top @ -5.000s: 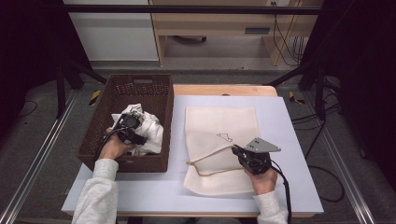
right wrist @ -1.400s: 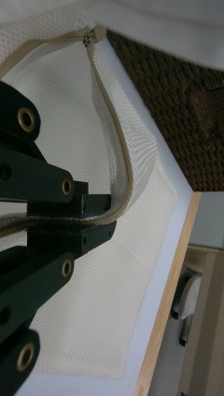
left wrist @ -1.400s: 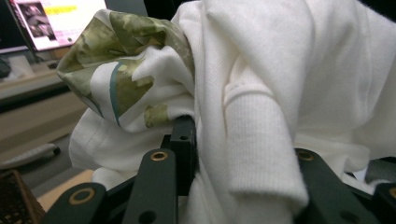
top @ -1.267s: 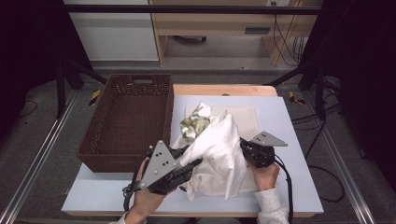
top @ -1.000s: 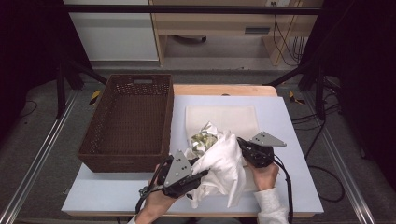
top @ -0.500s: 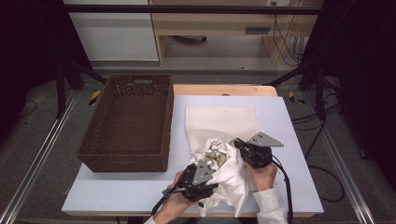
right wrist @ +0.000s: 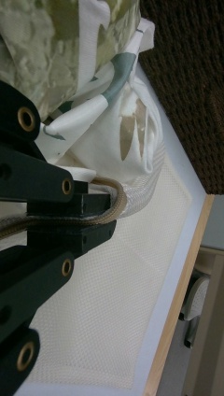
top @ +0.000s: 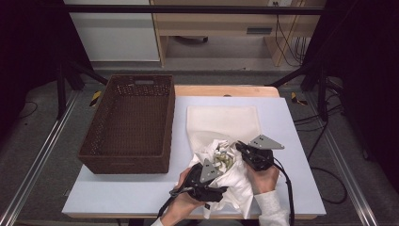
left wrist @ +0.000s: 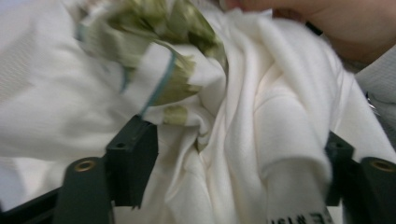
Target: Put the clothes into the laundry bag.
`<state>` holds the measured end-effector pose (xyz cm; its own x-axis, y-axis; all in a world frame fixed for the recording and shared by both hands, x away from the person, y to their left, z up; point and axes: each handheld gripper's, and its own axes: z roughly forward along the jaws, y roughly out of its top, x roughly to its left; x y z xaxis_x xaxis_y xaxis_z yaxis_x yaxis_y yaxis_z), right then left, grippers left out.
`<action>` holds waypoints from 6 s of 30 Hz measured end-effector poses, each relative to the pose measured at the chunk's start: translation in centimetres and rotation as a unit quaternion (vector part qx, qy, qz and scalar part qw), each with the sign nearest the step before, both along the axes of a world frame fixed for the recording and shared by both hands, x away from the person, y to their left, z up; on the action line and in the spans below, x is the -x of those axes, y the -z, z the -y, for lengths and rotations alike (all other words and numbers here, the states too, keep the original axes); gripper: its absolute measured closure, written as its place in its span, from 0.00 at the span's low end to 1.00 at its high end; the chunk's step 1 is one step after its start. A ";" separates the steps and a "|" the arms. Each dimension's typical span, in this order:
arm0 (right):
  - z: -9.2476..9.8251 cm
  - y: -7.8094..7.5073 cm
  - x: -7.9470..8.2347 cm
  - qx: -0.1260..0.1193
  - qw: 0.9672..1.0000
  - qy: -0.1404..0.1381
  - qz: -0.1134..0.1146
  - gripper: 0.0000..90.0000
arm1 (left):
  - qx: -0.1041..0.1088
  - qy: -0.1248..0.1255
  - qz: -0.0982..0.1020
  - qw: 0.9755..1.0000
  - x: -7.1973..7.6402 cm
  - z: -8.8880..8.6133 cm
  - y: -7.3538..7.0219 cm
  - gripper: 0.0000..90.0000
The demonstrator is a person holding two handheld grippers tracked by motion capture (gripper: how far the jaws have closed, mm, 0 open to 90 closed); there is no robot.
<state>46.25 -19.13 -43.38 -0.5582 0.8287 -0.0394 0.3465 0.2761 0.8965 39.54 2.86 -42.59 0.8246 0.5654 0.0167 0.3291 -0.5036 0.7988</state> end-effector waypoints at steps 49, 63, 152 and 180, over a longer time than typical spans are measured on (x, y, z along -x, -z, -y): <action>-0.4 -0.6 0.5 -0.019 1.000 -0.005 0.023 0.96 | 0.020 0.050 -0.045 0.998 -1.7 1.0 1.6 0.38; -0.1 -0.4 0.4 -0.020 1.000 -0.003 0.015 0.96 | 0.025 -0.038 -0.020 0.999 -5.3 -2.0 -0.4 0.18; -0.3 -0.7 1.1 -0.022 0.999 -0.021 0.022 0.96 | 0.003 -0.062 -0.044 0.997 -4.7 -4.3 2.0 0.28; -0.2 -0.3 0.9 -0.042 0.998 -0.036 0.022 0.96 | 0.036 0.020 -0.005 0.999 -4.7 3.2 -0.2 0.92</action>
<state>45.35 -18.90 -43.04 -0.6155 0.7881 0.0027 0.2890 0.2225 0.9311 44.27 -0.34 -42.35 0.8463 0.5317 -0.0318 0.3184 -0.4571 0.8304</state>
